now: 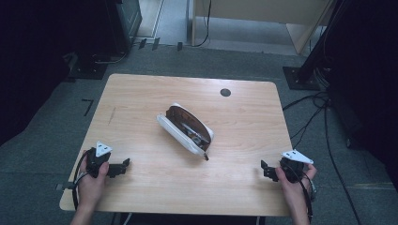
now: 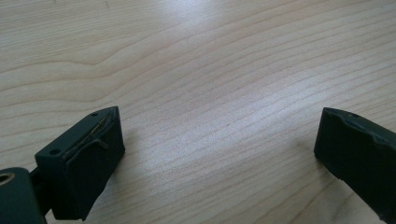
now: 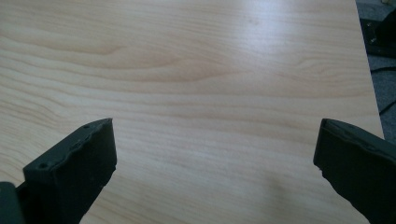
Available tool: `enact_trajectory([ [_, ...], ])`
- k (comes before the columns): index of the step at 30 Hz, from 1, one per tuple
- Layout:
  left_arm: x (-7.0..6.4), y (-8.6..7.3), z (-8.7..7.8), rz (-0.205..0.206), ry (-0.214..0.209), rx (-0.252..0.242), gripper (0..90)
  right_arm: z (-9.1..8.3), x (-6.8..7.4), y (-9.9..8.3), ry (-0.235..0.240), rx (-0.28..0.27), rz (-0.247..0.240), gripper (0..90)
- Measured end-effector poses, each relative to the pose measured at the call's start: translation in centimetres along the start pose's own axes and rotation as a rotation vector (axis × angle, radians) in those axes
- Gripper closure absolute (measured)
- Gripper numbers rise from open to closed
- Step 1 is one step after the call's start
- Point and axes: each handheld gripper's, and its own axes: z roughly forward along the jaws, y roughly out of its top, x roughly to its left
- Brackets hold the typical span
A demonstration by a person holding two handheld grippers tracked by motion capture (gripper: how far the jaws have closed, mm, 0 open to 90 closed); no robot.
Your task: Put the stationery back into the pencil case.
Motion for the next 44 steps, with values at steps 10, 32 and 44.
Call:
enact_trajectory([
  [10,0.0,0.0,0.0,-0.001,0.0,-0.001,1.6,-0.1,-0.8,-1.9,-0.021,0.034,0.015,0.0],
  [32,0.0,0.0,0.0,0.003,-0.001,0.001,1.6,0.1,-0.6,-2.2,0.008,0.064,-0.021,0.0],
  [44,0.0,0.0,0.0,0.001,-0.001,0.0,1.6,0.1,-0.6,-2.2,0.008,0.064,-0.021,0.0],
])
